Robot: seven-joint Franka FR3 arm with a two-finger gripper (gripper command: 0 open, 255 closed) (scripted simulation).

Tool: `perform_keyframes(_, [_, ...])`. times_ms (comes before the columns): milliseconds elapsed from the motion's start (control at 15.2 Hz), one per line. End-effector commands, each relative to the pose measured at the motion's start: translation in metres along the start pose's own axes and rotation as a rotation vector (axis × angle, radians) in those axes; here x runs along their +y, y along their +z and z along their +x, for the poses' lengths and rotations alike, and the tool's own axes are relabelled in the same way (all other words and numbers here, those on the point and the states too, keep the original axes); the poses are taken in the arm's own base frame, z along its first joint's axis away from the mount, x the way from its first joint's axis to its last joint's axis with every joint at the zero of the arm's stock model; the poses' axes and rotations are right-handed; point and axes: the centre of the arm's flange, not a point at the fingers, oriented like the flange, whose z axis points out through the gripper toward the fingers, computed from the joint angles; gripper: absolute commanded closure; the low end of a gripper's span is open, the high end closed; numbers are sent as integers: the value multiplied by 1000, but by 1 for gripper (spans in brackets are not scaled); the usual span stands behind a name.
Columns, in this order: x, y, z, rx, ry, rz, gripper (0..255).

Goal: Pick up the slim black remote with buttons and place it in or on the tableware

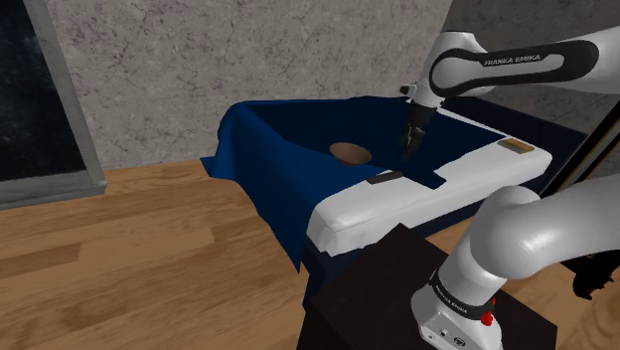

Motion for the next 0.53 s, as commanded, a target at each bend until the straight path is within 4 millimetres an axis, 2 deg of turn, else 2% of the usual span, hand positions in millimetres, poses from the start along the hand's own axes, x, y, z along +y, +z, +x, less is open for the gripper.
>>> perform_keyframes(0, [22, 19, -5, -8, -80, 14, 0])
perform_keyframes(462, [95, 80, -20, -33, -334, 64, 0])
